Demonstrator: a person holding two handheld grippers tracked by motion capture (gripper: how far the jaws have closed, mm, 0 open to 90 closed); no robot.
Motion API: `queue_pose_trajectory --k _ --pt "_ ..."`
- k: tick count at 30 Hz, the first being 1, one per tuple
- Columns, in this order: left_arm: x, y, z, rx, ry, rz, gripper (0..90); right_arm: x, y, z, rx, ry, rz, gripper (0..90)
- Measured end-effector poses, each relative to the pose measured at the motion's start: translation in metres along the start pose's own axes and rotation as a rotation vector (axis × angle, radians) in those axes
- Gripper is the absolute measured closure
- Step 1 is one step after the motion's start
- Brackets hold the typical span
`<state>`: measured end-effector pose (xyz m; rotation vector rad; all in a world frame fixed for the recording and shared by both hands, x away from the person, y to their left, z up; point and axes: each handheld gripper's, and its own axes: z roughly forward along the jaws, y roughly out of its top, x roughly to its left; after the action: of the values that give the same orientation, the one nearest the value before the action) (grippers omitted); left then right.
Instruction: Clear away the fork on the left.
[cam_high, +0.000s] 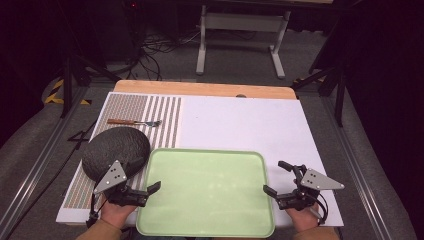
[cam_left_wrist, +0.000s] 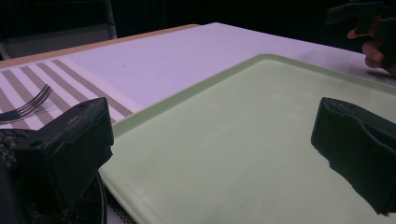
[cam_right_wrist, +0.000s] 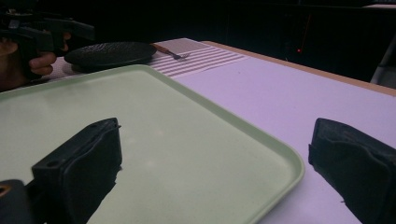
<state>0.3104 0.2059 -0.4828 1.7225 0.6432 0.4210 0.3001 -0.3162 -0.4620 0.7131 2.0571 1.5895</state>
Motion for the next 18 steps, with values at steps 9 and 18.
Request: queue_pose_trajectory --k 9,18 --pt "-0.0004 0.0012 0.0008 0.012 -0.009 0.008 3.9 0.0003 0.0003 -0.0010 -0.001 0.007 -0.003 4.1" --pt "0.0001 0.0048 -0.0004 0.035 -0.047 -0.020 11.3 0.0012 0.0007 -0.0028 -0.005 0.016 -0.002 6.1"
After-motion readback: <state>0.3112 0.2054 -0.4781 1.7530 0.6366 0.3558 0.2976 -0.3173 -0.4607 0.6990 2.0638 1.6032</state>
